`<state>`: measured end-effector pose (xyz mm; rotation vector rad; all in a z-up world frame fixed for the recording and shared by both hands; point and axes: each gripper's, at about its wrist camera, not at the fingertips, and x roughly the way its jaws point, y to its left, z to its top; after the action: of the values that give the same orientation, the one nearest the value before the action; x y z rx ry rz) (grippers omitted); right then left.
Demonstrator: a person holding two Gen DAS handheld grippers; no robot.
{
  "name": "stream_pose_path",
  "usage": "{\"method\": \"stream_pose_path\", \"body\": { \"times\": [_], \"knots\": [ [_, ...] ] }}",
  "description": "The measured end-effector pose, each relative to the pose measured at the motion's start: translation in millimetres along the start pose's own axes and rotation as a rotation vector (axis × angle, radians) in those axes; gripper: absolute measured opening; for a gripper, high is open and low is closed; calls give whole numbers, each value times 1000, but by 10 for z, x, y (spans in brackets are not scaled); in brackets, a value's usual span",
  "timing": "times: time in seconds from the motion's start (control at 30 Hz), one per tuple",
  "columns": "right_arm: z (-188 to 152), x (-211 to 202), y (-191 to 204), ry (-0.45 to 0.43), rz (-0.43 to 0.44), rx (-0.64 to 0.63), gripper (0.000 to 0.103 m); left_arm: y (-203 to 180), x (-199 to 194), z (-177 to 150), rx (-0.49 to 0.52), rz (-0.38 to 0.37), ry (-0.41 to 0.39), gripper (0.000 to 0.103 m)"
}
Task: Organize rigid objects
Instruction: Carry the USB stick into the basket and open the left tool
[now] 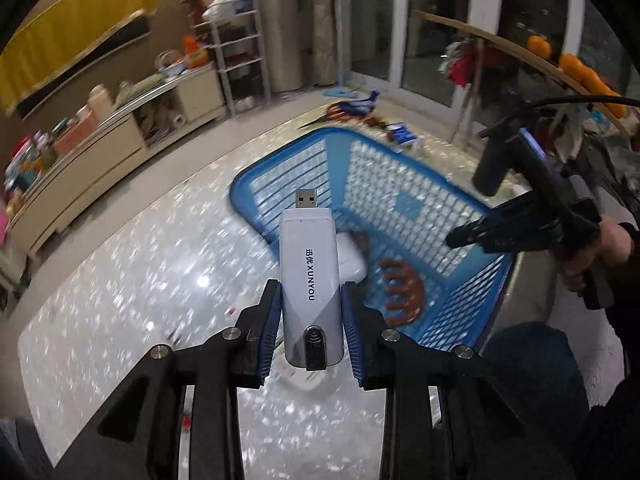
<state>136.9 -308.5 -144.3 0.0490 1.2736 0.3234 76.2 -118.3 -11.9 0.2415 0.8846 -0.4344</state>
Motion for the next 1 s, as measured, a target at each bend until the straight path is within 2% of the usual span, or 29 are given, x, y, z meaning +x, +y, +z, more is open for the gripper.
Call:
{"method": "stream_pose_path", "body": {
  "times": [0.13, 0.43, 0.47, 0.5, 0.63, 0.73, 1.0],
  "knots": [
    [1, 0, -5, 1, 2, 0, 7, -89, 121, 121, 34, -60, -24, 34],
    [4, -2, -1, 2, 3, 2, 7, -341, 630, 244, 98, -119, 31, 33],
    [3, -3, -2, 1, 3, 2, 7, -362, 682, 262, 104, -132, 34, 31],
    [3, -3, -2, 2, 3, 3, 7, -376, 732, 280, 108, -138, 41, 22],
    [5, -1, -2, 1, 5, 4, 7, -390, 902, 377, 106, -148, 59, 17],
    [8, 2, -11, -1, 8, 6, 7, -422, 1106, 437, 115, -153, 109, 17],
    [3, 3, -18, -3, 17, 5, 8, -465, 1434, 384, 108, -106, 217, 17]
  ]
}}
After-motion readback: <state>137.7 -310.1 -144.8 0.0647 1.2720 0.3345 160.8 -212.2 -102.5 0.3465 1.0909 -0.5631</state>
